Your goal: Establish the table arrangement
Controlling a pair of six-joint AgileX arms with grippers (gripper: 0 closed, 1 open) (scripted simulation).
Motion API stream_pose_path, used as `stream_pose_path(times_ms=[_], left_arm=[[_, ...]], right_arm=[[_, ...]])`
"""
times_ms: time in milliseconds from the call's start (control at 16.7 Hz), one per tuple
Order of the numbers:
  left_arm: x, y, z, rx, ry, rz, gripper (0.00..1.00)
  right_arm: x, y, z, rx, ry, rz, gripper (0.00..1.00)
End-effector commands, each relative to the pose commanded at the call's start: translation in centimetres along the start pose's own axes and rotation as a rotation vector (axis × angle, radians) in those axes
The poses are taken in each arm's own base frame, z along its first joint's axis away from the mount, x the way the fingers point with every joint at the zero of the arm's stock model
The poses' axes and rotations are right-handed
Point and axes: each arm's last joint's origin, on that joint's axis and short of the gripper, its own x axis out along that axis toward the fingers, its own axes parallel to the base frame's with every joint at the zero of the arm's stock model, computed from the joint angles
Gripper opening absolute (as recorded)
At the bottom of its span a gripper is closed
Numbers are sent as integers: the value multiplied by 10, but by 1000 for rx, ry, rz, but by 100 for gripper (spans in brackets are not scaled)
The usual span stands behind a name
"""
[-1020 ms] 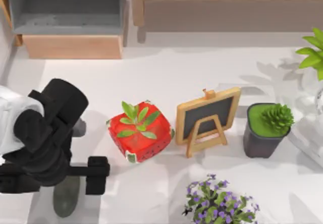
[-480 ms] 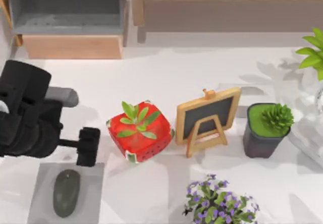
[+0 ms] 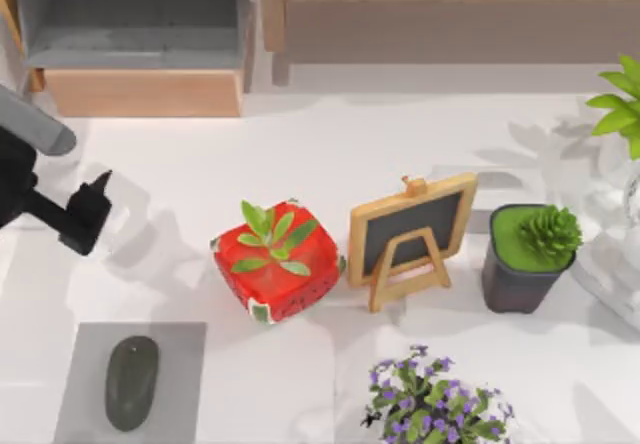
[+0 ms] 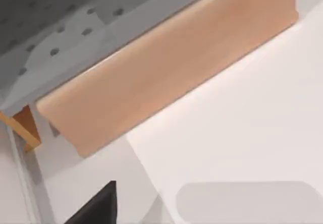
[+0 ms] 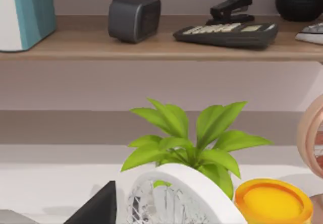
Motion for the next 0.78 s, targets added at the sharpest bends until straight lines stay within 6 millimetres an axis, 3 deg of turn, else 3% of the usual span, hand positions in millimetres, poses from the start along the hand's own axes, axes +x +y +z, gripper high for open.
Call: stream_pose_path(times_ms=[300,540,780], left_arm=[[-16,40,-44,443,-146,241,100],[-33,59,-90,727,-89,409,100],[-45,81,-119,953,1,566,100]], right_arm=[[0,0,0,0,0,0,100],[0,0,0,0,0,0,100],[0,0,0,0,0,0,100]])
